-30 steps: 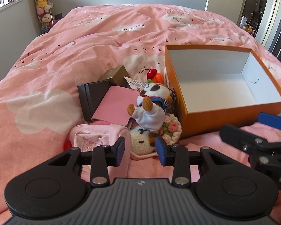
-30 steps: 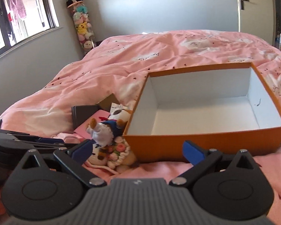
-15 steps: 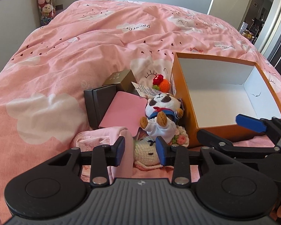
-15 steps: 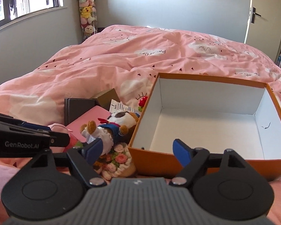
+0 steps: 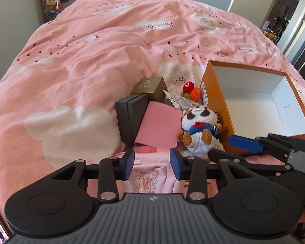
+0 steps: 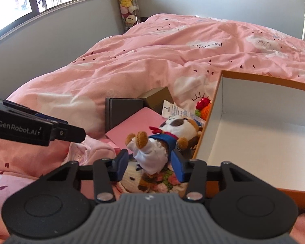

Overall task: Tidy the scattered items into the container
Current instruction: 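Move the right gripper to the plush bear doll and grasp it, then lift the bear doll with the right gripper and lower it into the orange box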

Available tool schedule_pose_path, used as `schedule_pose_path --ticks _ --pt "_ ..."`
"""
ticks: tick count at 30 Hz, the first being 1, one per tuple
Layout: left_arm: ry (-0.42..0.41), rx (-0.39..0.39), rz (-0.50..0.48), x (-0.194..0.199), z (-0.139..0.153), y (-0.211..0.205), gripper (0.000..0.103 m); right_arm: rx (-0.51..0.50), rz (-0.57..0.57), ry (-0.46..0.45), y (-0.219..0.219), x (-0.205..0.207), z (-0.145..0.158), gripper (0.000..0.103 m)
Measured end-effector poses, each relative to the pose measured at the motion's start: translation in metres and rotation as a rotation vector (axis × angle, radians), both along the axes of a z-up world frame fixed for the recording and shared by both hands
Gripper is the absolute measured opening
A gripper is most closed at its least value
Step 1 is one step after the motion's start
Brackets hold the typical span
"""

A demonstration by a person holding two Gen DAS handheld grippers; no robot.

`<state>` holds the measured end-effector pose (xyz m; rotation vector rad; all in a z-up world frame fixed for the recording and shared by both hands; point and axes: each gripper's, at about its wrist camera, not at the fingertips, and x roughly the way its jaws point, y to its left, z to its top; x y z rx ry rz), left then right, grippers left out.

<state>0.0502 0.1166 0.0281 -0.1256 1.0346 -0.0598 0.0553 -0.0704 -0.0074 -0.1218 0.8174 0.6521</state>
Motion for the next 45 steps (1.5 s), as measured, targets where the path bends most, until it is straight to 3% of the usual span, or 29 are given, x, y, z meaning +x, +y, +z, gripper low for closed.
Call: schedule_pose_path --ticks 6,11,13,18,19,21,23,29,33,38,43,45 --pt "0.039 -0.011 0.053 0.013 -0.011 0.009 0.048 -0.023 -0.005 0.047 0.012 0.02 -0.008 0.054" --pt "0.051 -0.018 0.061 0.026 -0.013 0.015 0.049 -0.065 0.004 0.047 0.026 0.029 -0.015 0.077" --pt "0.06 -0.022 0.062 0.031 -0.015 0.017 0.049 -0.094 0.01 0.03 0.033 0.031 -0.019 0.078" --pt "0.069 -0.037 0.072 0.038 -0.018 0.02 0.049 -0.188 0.014 -0.032 0.049 0.035 -0.031 0.076" --pt "0.069 -0.043 0.07 0.039 -0.018 0.02 0.049 -0.204 0.006 -0.049 0.05 0.036 -0.031 0.072" --pt "0.068 -0.052 0.066 0.04 -0.018 0.019 0.049 -0.216 -0.017 -0.062 0.049 0.04 -0.032 0.053" --pt "0.067 -0.056 0.061 0.042 -0.018 0.017 0.049 -0.184 -0.025 -0.042 0.042 0.045 -0.03 0.046" --pt "0.039 -0.053 -0.029 0.044 -0.013 0.001 0.049 -0.049 -0.009 -0.043 0.014 0.042 0.0 0.041" --pt "0.022 -0.044 -0.128 0.046 -0.008 -0.017 0.049 0.034 0.005 -0.077 -0.009 0.037 0.028 0.036" --pt "0.021 0.003 -0.28 0.047 -0.006 -0.043 0.049 0.186 -0.003 -0.042 -0.046 0.041 0.054 0.034" --pt "0.014 0.013 -0.429 0.042 -0.013 -0.066 0.061 0.302 -0.023 -0.025 -0.077 0.042 0.072 0.034" --pt "0.017 0.03 -0.479 0.041 -0.019 -0.074 0.062 0.327 -0.042 -0.037 -0.088 0.041 0.076 0.034"
